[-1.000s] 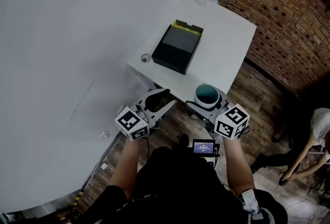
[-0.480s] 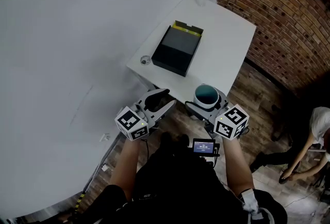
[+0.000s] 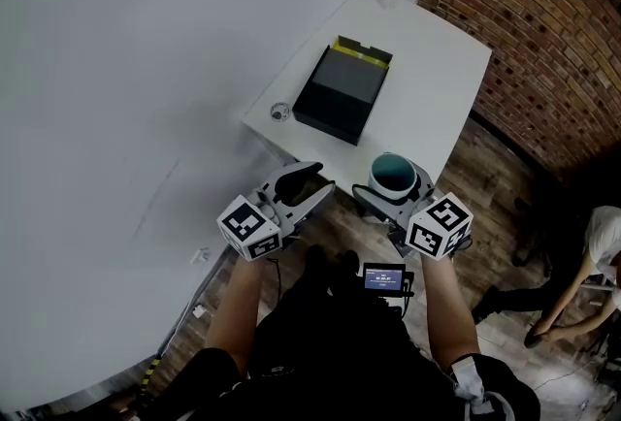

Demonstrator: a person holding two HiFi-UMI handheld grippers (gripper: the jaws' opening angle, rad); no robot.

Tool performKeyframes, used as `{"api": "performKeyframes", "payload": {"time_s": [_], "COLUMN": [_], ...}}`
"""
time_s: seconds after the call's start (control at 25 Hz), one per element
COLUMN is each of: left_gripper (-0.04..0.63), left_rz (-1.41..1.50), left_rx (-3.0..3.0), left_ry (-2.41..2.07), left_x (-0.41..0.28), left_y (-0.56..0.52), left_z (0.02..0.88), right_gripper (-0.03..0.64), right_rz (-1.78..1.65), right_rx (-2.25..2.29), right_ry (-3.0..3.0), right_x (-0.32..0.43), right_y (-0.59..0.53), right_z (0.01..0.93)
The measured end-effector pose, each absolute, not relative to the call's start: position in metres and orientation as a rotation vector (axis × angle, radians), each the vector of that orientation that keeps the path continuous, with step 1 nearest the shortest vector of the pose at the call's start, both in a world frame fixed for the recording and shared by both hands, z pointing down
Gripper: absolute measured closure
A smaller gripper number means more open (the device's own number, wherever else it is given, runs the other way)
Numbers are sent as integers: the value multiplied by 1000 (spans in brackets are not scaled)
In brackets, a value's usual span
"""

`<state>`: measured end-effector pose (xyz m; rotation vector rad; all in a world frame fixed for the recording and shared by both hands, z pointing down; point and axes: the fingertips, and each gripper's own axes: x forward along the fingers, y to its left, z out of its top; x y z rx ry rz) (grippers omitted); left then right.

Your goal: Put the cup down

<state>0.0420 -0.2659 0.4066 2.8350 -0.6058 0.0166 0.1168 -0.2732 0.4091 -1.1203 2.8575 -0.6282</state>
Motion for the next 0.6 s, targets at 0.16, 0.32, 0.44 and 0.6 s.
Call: {"api": "performKeyframes", "payload": {"time_s": [0.16, 0.32, 0.44, 0.6], "left_gripper": [436, 436, 436, 436], "left_rz": [9, 16, 23, 16], "left_rx": [2828, 2819, 2816, 2808], "left_ry": [-620, -620, -619, -615], "left_x": [36, 34, 33, 34], "left_y": [-277, -287, -296, -310], "left_z": [410, 415, 418, 424], "right_gripper": [206, 206, 206, 206], "right_rz": [-630, -646, -657, -671], "right_rx": [-1099, -1081, -1073, -1078], "right_ry": [2869, 2874, 2874, 2868], "right_x": [108, 103, 101, 100], "right_y": [-286, -298, -310, -330], "right_z": [413, 417, 423, 433]}}
